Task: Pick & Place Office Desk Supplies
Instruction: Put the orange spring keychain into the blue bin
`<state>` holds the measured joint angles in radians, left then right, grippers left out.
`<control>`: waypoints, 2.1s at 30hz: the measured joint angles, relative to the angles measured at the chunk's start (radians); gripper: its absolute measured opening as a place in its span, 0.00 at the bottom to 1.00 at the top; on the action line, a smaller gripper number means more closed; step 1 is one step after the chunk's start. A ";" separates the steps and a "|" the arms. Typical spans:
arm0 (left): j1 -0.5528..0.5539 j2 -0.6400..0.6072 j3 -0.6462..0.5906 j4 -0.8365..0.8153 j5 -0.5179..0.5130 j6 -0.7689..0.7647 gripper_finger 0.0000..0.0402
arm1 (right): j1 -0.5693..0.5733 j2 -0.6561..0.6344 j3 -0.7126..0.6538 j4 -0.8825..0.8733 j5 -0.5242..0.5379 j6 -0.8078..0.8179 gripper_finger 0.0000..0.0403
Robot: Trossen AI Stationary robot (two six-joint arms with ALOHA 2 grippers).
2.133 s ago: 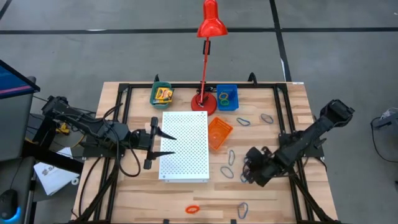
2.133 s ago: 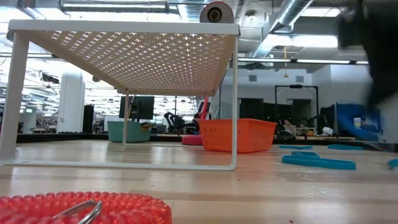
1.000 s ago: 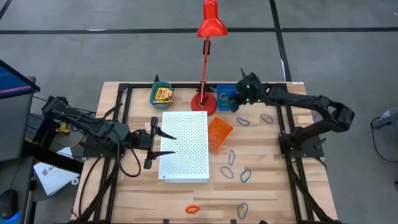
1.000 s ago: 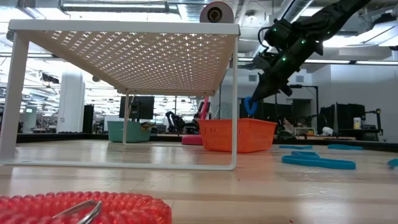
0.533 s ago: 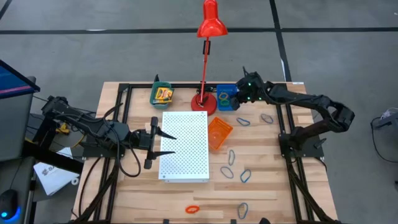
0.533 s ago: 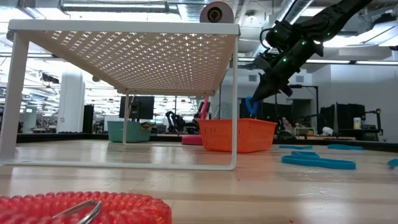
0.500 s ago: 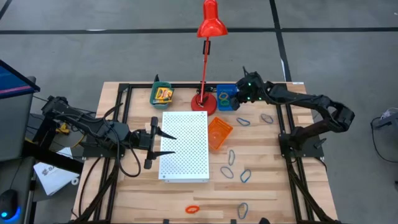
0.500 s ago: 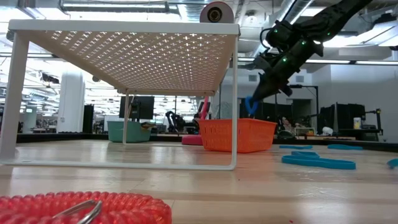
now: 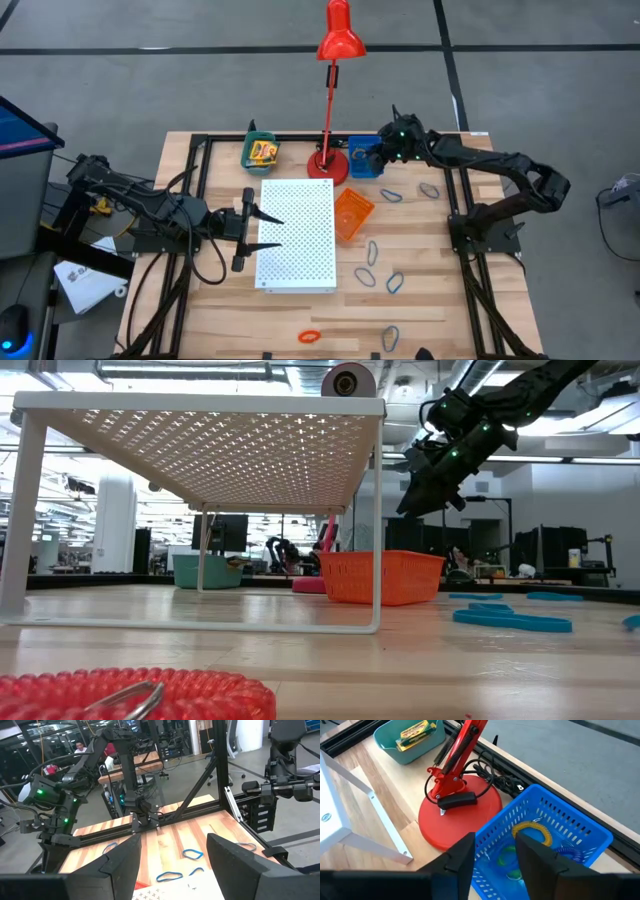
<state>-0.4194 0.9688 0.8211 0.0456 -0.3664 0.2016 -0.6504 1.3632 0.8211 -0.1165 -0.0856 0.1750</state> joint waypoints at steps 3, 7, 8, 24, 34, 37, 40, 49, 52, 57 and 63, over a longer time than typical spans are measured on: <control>0.000 0.000 0.000 0.000 0.000 0.000 0.54 | 0.017 0.000 0.000 -0.002 0.001 0.017 0.37; 0.000 0.000 0.000 -0.005 0.000 0.000 0.54 | 0.096 0.000 0.000 -0.022 -0.010 0.063 0.36; 0.000 0.000 0.000 -0.007 0.000 0.000 0.54 | 0.129 0.000 0.000 -0.035 -0.014 0.080 0.36; 0.000 0.000 0.000 -0.019 0.000 0.000 0.54 | 1.062 -0.086 0.000 -0.374 0.307 0.815 0.34; -0.002 0.000 0.000 0.007 0.000 -0.002 0.54 | 1.352 0.183 0.004 0.286 0.482 0.832 0.33; -0.006 0.000 0.000 0.014 0.000 -0.003 0.54 | 1.348 0.313 0.063 0.353 0.417 0.798 0.33; -0.006 0.000 0.000 0.023 0.000 -0.004 0.54 | 1.343 0.424 0.164 0.359 0.341 0.742 0.33; -0.008 0.000 0.000 0.020 0.003 -0.023 0.54 | 1.346 0.566 0.420 0.224 0.271 0.599 0.33; -0.027 0.000 0.006 -0.064 0.075 -0.080 0.54 | 1.365 0.547 0.443 0.204 0.338 0.537 0.33; -0.133 0.008 0.034 -0.173 0.260 -0.187 0.54 | 1.405 0.481 0.444 0.147 0.493 0.438 0.33; -0.360 0.147 0.034 -0.129 0.197 -0.308 0.54 | 1.421 0.430 0.444 0.056 0.667 0.316 0.33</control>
<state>-0.7796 1.1162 0.8547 -0.0837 -0.1697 -0.1069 0.7705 1.7933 1.2655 -0.0603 0.5816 0.4908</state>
